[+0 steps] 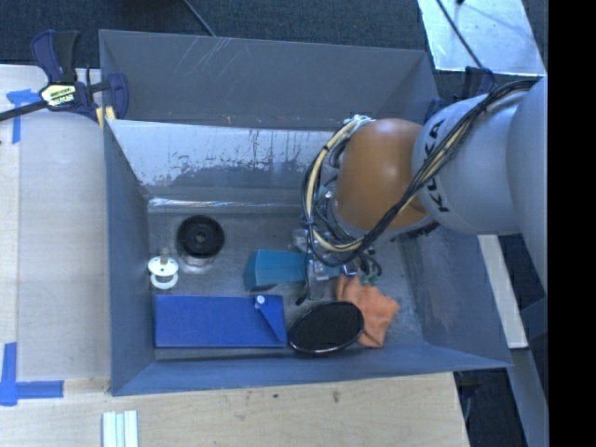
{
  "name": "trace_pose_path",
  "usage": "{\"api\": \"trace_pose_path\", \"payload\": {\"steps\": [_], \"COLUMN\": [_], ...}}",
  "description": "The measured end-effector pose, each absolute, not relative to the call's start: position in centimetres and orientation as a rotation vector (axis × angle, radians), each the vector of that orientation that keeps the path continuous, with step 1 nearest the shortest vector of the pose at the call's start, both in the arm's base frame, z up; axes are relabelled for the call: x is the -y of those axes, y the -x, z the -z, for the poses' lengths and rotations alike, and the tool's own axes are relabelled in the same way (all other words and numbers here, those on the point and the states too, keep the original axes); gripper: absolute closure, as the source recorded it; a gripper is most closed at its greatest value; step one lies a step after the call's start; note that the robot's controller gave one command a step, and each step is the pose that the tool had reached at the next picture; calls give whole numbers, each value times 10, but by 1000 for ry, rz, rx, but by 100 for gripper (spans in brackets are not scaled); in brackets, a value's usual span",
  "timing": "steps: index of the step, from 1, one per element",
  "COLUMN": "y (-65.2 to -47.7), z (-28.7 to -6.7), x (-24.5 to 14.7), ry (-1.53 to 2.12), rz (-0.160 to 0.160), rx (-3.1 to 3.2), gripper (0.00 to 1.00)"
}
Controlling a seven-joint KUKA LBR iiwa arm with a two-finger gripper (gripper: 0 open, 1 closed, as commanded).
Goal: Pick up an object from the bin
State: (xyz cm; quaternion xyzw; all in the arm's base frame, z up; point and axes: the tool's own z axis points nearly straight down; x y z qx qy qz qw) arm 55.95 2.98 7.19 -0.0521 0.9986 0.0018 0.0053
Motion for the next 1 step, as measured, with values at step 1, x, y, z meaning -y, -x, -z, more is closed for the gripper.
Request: {"api": "trace_pose_path", "payload": {"steps": [1], "y": [-598], "z": [-72], "x": [12], "ry": [166], "rz": [-2], "rx": [-3132], "gripper": [100]}}
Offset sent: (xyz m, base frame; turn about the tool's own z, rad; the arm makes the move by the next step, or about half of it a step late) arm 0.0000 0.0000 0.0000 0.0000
